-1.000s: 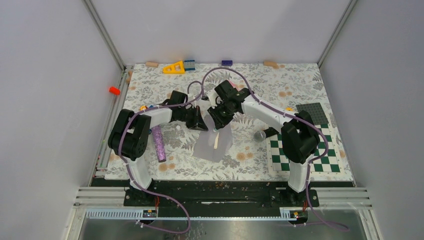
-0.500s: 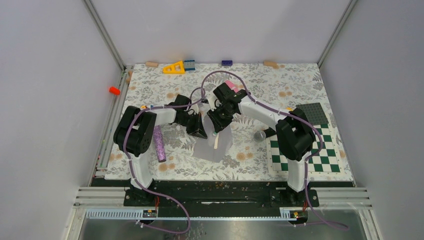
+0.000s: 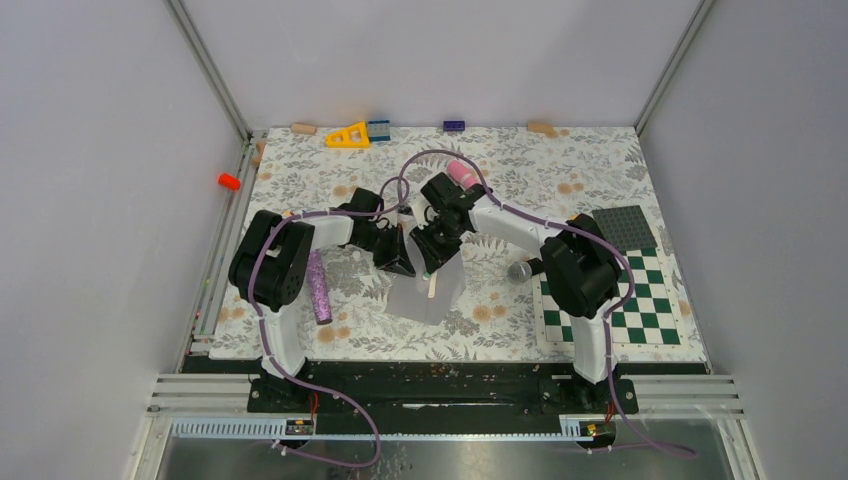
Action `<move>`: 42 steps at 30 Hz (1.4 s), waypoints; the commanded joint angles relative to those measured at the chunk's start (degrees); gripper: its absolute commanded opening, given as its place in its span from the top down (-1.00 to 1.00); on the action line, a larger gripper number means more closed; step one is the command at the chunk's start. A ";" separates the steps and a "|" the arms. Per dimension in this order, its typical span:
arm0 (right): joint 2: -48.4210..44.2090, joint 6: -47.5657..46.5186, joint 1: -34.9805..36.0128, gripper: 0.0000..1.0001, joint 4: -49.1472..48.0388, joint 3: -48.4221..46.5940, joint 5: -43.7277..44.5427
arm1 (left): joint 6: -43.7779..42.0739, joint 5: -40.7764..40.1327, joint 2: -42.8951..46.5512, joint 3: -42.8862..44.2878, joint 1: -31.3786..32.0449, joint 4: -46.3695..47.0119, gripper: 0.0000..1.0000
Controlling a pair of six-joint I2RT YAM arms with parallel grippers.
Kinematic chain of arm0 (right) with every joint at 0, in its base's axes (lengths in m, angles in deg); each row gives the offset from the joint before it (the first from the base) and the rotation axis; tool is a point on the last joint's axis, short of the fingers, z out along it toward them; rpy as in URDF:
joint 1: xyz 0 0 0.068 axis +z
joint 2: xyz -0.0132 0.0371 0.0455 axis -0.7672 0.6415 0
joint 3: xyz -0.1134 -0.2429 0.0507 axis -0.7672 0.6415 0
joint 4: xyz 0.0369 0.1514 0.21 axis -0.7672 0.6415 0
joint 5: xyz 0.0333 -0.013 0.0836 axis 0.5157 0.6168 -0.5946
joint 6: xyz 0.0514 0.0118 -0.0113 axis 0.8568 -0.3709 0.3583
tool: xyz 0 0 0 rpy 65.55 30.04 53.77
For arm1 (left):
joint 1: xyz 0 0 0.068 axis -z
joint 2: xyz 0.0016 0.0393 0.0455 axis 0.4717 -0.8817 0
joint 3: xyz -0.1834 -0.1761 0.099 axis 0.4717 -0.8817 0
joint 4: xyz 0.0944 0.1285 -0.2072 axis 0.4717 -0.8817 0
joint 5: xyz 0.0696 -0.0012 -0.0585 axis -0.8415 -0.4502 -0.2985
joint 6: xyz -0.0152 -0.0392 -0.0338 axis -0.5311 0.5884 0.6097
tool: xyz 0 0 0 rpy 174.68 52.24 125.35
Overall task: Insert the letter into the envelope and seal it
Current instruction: Paint the envelope at the center of the board.
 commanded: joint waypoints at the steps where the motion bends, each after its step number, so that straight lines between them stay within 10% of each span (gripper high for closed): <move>1: 1.40 1.44 0.75 1.00 -0.56 -0.50 1.37 | -2.44 -8.10 -2.16 -0.12 0.54 1.15 1.00; 42: -0.76 -0.37 0.68 1.00 -7.20 0.73 17.49 | -3.91 -10.87 -1.52 0.05 1.77 0.27 1.00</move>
